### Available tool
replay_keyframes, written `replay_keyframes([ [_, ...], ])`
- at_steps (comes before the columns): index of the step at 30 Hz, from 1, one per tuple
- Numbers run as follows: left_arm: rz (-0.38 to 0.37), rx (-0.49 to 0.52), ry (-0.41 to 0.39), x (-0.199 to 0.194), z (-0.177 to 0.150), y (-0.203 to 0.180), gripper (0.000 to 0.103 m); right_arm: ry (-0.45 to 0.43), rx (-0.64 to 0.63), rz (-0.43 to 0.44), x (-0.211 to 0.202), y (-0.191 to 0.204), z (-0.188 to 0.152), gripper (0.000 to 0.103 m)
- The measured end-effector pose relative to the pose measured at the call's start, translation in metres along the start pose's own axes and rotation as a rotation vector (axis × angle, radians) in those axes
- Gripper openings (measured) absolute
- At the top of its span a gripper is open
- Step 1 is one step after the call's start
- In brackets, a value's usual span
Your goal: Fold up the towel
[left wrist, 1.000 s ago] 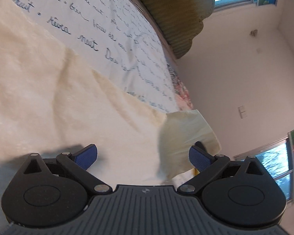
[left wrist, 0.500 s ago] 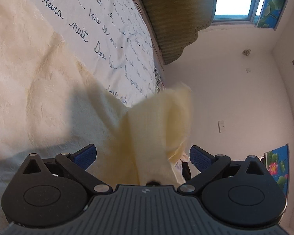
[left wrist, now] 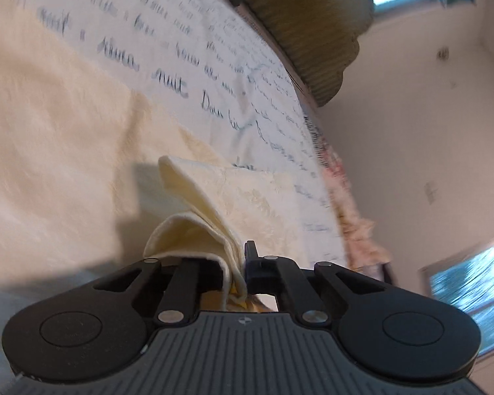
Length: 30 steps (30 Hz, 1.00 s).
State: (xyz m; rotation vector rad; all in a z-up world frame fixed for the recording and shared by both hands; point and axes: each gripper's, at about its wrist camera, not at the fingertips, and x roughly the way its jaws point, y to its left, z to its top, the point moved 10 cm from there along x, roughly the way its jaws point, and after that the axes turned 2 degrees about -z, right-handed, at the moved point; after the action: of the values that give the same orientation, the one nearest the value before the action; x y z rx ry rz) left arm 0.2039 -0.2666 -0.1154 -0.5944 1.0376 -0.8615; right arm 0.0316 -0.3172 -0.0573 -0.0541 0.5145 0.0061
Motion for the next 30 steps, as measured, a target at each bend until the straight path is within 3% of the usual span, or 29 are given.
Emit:
replay_keyframes([
  [4, 0.126, 0.199, -0.06, -0.036, 0.01, 0.001, 0.007, -0.02, 0.005, 0.072, 0.006, 0.026, 0.008, 0.014],
  [13, 0.372, 0.396, -0.123, -0.099, 0.03, 0.039, 0.007, -0.021, -0.062, 0.215, 0.039, 0.1, 0.029, 0.014],
  [20, 0.462, 0.5, -0.174, -0.113, 0.043, 0.052, 0.013, -0.013, -0.089, 0.247, 0.056, 0.13, 0.033, 0.015],
  [25, 0.525, 0.568, -0.165, -0.103, 0.038, 0.063, 0.017, 0.036, -0.096, 0.235, 0.077, 0.138, 0.031, 0.017],
  [30, 0.538, 0.575, -0.161, -0.098, 0.034, 0.073, 0.019, 0.086, -0.132, 0.221, 0.085, 0.144, 0.024, 0.021],
])
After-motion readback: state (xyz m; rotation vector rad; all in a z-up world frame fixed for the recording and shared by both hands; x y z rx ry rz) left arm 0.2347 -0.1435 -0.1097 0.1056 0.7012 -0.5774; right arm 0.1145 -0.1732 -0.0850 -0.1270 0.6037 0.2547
